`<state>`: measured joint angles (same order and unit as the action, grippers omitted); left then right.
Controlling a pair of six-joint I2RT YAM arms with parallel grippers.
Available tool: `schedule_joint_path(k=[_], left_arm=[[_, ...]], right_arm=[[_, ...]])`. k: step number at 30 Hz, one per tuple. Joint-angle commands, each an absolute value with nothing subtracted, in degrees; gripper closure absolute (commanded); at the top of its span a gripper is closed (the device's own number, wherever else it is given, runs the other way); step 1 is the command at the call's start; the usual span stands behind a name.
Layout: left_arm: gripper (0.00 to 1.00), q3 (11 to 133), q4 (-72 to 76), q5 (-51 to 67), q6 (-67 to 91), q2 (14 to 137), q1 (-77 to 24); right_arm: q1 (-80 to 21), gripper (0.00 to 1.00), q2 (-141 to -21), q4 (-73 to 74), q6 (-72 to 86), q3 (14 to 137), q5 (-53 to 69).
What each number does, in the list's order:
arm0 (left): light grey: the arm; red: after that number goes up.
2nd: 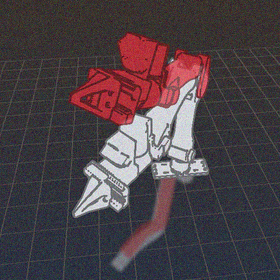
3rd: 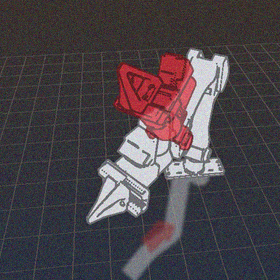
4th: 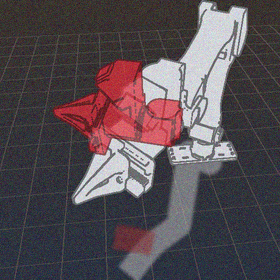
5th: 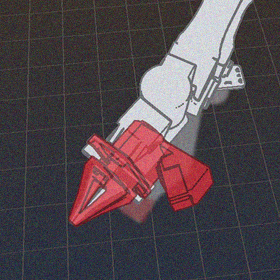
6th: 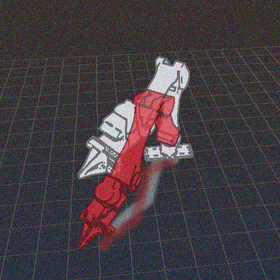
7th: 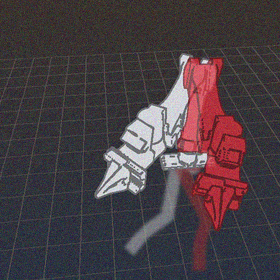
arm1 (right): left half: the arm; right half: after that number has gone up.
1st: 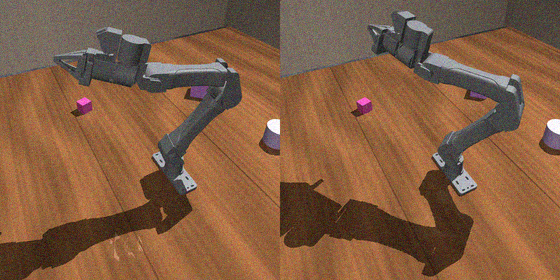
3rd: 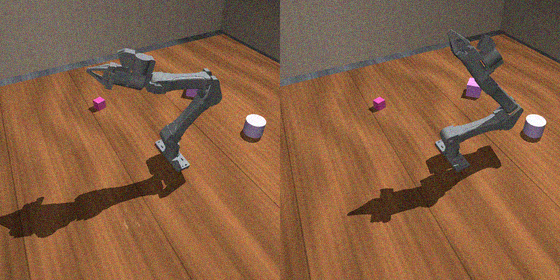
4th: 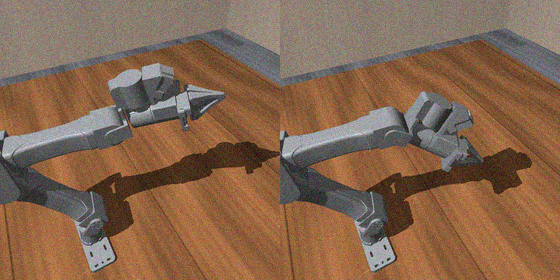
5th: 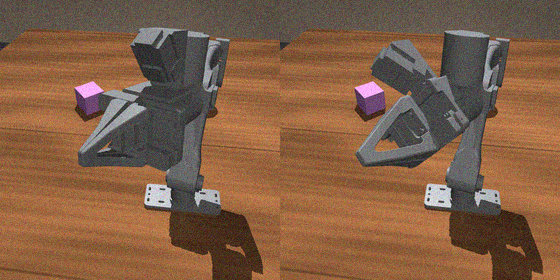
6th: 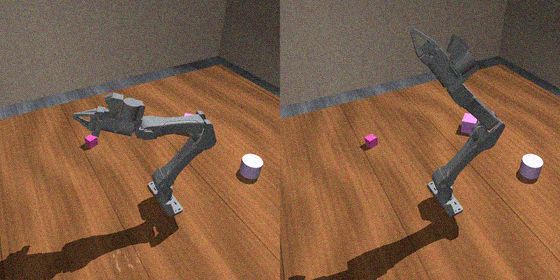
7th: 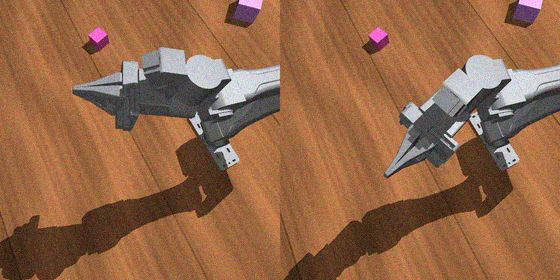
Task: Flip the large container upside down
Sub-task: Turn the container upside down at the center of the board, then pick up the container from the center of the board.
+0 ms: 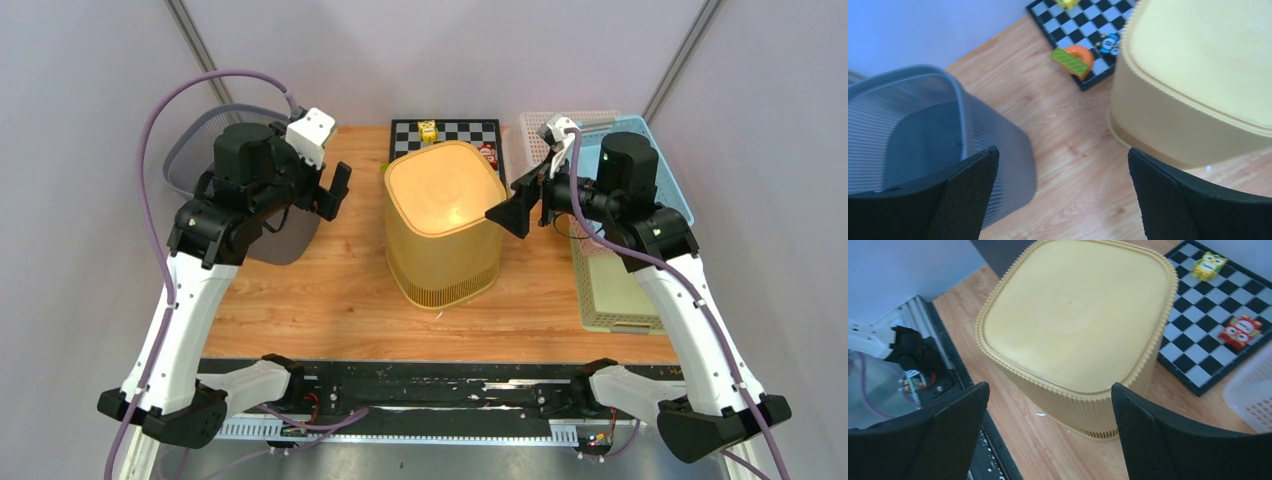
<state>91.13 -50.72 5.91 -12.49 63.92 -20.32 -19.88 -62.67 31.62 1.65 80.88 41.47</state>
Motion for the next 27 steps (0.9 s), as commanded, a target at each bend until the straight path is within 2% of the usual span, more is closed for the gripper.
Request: schedule_joint_path(k=[1, 10, 14, 27], left_arm=[[0.0, 92.81, -51.38, -3.81, -15.43, 66.53, -18.59], [0.0, 94.7, -50.33, 2.51, -16.9, 73.57, -5.84], [0.02, 93.21, -48.3, 2.39, -19.02, 75.97, -4.15], [0.34, 88.53, -45.72, 1.39, -21.33, 82.34, -0.89]], right_arm=[[-20.4, 0.06, -60.27, 32.91, -4.8, 77.9, 31.97], [-20.13, 0.04, -56.86, 31.38, -7.76, 72.17, 28.14], [-20.04, 0.04, -56.03, 31.38, -8.33, 70.97, 28.1], [-19.95, 0.02, -54.85, 34.26, -12.21, 68.54, 28.21]])
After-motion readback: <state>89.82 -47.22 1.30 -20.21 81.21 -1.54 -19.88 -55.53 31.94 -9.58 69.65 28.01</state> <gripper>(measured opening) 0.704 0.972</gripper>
